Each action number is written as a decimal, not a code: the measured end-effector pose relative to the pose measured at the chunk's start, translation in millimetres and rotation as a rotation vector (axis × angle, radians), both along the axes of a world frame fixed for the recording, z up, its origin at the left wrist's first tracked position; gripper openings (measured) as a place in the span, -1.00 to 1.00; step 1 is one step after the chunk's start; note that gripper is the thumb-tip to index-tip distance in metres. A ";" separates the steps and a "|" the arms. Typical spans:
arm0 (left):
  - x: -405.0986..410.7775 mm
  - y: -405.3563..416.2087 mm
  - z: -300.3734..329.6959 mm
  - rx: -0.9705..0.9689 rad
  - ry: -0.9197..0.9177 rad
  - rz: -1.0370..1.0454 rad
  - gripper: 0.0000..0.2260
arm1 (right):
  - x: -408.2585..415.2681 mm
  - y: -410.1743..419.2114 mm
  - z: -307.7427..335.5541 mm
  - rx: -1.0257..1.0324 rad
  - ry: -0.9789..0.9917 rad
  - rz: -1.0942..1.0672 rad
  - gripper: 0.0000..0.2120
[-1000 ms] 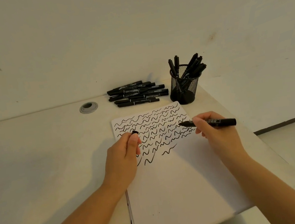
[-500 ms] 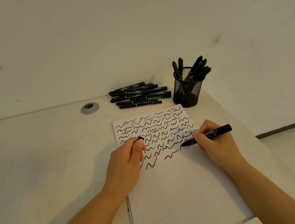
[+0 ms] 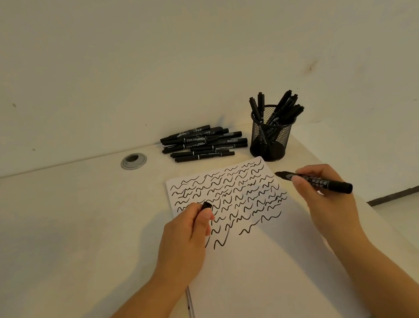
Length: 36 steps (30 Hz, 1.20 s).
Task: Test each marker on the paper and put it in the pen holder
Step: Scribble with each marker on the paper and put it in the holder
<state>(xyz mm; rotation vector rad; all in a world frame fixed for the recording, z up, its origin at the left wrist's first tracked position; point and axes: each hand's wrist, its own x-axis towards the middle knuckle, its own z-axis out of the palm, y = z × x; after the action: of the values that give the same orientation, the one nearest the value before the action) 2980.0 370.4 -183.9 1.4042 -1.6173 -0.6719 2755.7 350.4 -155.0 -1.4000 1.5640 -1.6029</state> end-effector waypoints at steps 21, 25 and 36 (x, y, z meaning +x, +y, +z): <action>0.5 4.6 8.7 -0.049 -0.056 -0.105 -0.89 | 50.6 -5.0 -8.6 0.188 -0.578 0.491 -0.66; 0.1 5.2 10.6 -0.061 -0.083 -0.118 -0.91 | 52.2 -4.3 -7.3 0.192 -0.460 0.508 -0.82; -2.7 13.0 15.8 -0.157 -0.263 -0.235 -0.68 | 53.4 4.0 -9.8 0.142 -0.349 0.598 -0.77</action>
<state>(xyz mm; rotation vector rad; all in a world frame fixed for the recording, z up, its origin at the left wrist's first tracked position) 2977.3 383.3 -168.1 1.2386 -2.0191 -0.4940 2809.2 354.4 -164.8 -1.2658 0.9194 -1.2542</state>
